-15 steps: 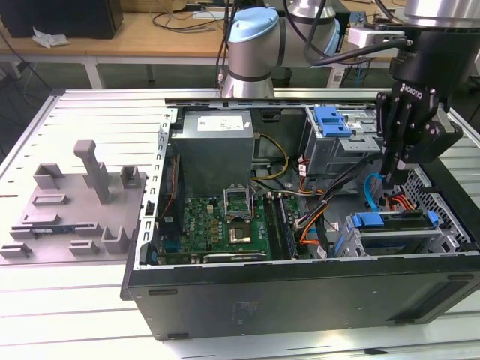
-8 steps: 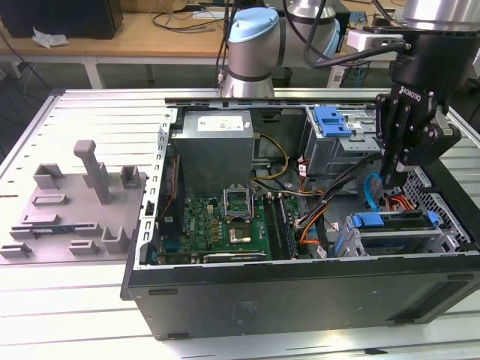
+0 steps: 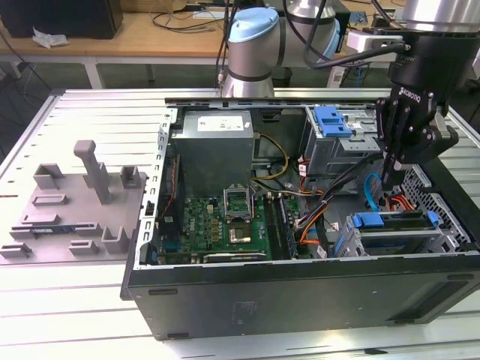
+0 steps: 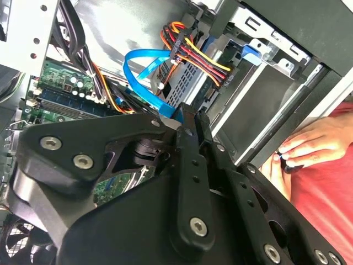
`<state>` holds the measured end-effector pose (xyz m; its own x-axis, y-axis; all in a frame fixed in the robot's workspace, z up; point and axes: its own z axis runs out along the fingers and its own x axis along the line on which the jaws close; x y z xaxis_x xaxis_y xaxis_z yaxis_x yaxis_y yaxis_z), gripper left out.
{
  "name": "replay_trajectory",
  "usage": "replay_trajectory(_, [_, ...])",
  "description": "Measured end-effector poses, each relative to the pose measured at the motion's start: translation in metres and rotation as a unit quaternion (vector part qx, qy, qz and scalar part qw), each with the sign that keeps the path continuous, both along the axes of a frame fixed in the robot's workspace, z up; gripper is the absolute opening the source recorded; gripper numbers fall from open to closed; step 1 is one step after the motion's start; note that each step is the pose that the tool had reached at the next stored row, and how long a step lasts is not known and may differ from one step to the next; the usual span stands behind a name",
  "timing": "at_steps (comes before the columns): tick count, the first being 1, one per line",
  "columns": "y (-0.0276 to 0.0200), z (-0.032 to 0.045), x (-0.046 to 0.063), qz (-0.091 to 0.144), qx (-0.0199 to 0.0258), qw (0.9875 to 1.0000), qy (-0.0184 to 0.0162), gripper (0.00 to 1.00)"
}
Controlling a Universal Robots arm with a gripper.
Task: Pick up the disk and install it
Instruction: 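Insert the second disk wire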
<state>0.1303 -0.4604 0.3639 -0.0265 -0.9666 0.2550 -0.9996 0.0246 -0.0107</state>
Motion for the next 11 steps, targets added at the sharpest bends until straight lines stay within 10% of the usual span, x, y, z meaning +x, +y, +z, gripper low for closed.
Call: replay_trajectory(11, [0.0000,-0.0008,0.0000,0.000,-0.0023,1.0000,0.0000,0.16])
